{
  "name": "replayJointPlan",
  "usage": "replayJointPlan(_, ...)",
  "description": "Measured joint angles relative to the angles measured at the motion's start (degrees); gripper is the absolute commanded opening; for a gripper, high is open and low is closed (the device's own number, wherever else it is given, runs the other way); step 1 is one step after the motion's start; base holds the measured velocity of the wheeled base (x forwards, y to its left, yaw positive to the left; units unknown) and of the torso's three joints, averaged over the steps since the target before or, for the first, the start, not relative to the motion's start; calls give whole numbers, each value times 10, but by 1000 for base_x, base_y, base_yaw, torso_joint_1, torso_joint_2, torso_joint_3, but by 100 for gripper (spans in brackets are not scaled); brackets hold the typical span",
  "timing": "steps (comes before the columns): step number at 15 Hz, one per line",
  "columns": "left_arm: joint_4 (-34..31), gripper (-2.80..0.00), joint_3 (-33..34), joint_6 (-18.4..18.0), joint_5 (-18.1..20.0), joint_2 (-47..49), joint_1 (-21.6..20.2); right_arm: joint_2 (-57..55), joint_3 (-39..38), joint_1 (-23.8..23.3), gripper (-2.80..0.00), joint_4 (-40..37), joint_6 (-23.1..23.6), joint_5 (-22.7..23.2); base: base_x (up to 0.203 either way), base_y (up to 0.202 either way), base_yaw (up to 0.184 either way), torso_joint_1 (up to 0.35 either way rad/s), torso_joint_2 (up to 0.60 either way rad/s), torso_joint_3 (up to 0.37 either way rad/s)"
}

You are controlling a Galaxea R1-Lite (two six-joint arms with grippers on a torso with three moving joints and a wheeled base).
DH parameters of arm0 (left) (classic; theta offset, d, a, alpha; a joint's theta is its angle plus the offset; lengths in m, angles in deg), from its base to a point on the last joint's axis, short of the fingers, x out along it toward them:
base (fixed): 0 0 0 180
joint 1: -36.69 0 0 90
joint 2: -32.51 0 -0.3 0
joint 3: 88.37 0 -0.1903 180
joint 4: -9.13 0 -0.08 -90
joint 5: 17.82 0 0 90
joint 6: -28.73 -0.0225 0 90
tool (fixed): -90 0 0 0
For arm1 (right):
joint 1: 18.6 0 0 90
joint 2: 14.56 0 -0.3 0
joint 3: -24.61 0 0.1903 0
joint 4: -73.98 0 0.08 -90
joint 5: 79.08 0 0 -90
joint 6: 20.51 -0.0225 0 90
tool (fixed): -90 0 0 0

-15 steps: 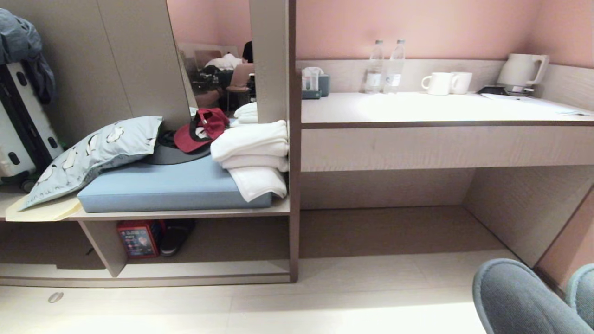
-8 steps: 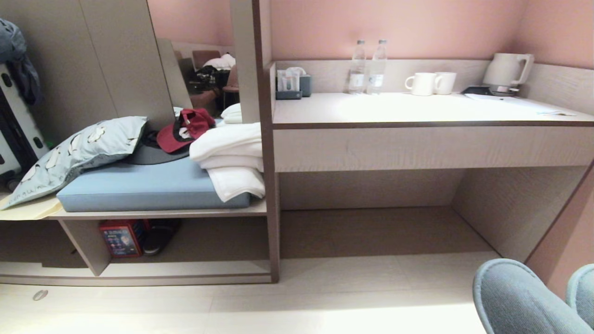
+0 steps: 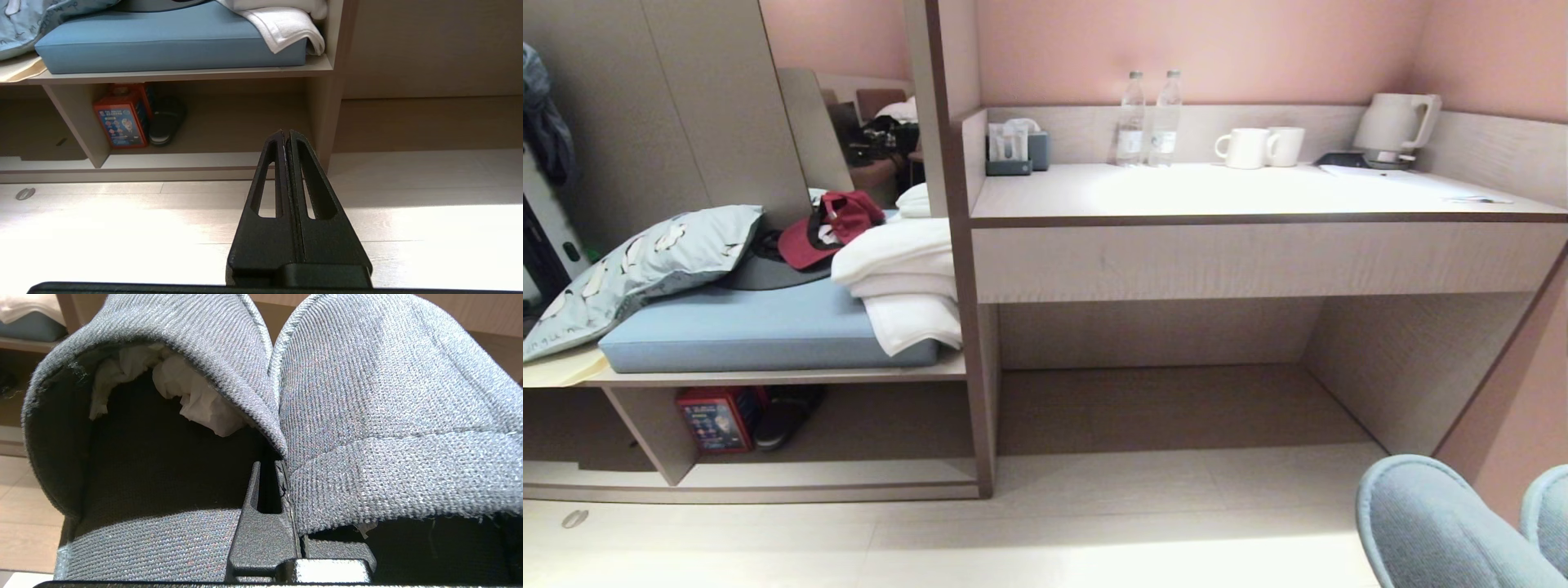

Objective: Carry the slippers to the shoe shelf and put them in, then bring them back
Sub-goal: Place the slippers on the floor

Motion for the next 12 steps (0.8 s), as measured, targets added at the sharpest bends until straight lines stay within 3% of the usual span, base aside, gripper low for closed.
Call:
replayJointPlan(5,0,-280,0,-2,0,0,0,0,0,1,-280,0,0,0,0,0,0,1,0,-23)
replayJointPlan(12,0,-280,-1,-2,0,0,0,0,0,1,-280,0,0,0,0,0,0,5,2,-185)
